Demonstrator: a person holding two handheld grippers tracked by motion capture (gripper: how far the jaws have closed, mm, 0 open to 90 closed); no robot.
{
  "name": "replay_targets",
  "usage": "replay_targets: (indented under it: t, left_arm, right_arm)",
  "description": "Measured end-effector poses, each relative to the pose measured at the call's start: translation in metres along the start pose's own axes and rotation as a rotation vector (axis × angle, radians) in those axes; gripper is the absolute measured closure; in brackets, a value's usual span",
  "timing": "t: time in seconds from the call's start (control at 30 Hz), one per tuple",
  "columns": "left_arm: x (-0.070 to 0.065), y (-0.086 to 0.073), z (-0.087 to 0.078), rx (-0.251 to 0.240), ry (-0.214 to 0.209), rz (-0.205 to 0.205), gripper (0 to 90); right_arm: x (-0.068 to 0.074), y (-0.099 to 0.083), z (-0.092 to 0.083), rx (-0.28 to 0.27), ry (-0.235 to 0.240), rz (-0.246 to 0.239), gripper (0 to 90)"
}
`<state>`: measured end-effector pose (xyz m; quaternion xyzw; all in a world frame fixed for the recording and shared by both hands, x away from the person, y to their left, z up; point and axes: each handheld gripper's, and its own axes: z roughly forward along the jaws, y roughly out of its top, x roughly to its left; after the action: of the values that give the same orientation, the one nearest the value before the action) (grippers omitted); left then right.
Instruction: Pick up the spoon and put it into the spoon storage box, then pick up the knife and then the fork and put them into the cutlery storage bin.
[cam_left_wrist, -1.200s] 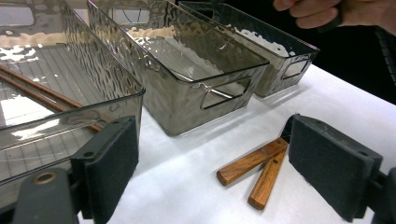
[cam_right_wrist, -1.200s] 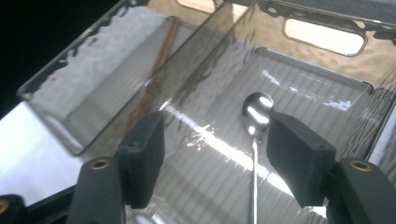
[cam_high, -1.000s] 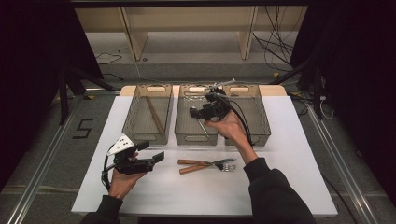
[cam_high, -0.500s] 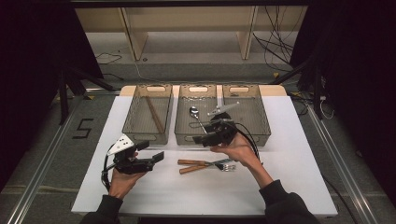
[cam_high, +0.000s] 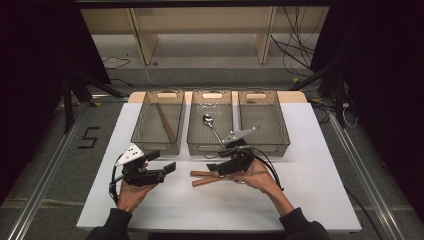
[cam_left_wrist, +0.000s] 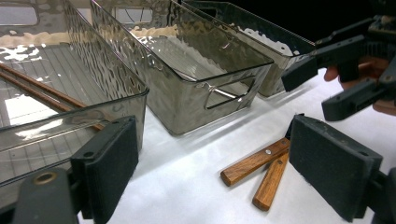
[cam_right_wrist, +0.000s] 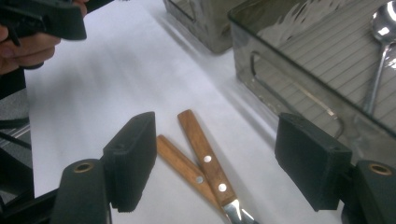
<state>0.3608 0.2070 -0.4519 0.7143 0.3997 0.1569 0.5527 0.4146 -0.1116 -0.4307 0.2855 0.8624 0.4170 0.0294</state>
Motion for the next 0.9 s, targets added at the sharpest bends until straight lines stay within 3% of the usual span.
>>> replay_targets:
  t: [0.57, 0.9]
  left_arm:
    - [0.0, -0.001, -0.003, -0.008, 0.001, 0.003, 15.8]
    - [-0.001, -0.002, 0.0, 0.004, 0.003, 0.012, 15.8]
  right_arm:
    - [0.002, -0.011, 0.016, 0.109, -0.02, -0.059, 31.0]
    - [-0.007, -0.017, 0.02, 0.176, -0.018, -0.088, 38.7]
